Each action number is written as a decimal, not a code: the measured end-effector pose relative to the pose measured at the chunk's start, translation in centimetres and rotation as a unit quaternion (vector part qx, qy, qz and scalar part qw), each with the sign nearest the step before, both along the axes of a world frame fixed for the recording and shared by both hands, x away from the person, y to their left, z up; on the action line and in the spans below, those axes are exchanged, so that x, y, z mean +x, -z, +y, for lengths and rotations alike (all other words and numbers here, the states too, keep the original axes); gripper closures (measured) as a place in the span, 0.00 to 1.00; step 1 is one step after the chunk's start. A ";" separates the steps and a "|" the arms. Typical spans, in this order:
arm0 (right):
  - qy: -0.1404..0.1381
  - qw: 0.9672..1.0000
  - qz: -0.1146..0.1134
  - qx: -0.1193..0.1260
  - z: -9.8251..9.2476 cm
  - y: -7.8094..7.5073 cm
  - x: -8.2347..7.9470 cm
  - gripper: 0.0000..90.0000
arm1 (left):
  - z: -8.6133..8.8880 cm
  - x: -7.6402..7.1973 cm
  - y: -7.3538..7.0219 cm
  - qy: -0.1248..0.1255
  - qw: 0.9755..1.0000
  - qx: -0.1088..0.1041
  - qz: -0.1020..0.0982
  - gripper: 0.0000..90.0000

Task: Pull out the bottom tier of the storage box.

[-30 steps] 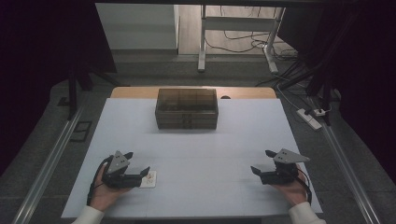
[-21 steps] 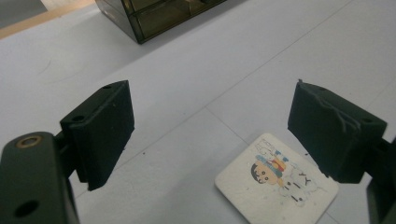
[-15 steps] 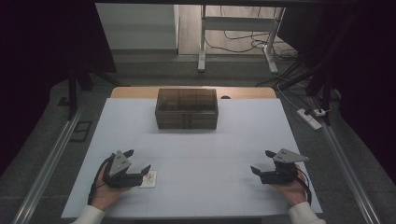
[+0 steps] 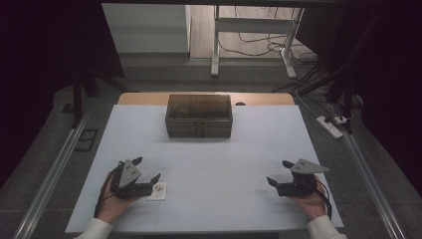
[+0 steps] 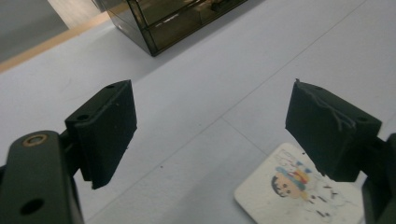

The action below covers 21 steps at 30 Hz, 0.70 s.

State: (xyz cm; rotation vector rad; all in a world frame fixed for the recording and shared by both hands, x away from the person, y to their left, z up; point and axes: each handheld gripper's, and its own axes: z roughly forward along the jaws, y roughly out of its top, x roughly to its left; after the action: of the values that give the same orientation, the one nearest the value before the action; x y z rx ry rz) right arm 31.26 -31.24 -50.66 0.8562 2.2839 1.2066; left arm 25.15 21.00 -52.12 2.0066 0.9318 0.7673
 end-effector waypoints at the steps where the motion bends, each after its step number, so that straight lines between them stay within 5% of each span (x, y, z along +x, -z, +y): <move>1: 0.000 1.000 0.000 -0.001 0.0 0.0 0.0 0.14 | -0.1 0.1 0.0 0.001 1.000 0.001 -0.001 0.18; 21: 0.006 1.000 -0.004 -0.012 0.1 0.2 0.1 0.15 | -1.2 0.2 -0.2 0.022 0.998 0.045 -0.043 0.20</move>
State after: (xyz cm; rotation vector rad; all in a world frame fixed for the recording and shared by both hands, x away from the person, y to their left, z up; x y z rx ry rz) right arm 31.34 -31.14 -50.83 0.8540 2.2789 1.1716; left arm 25.32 19.77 -51.90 2.0481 0.8140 0.8763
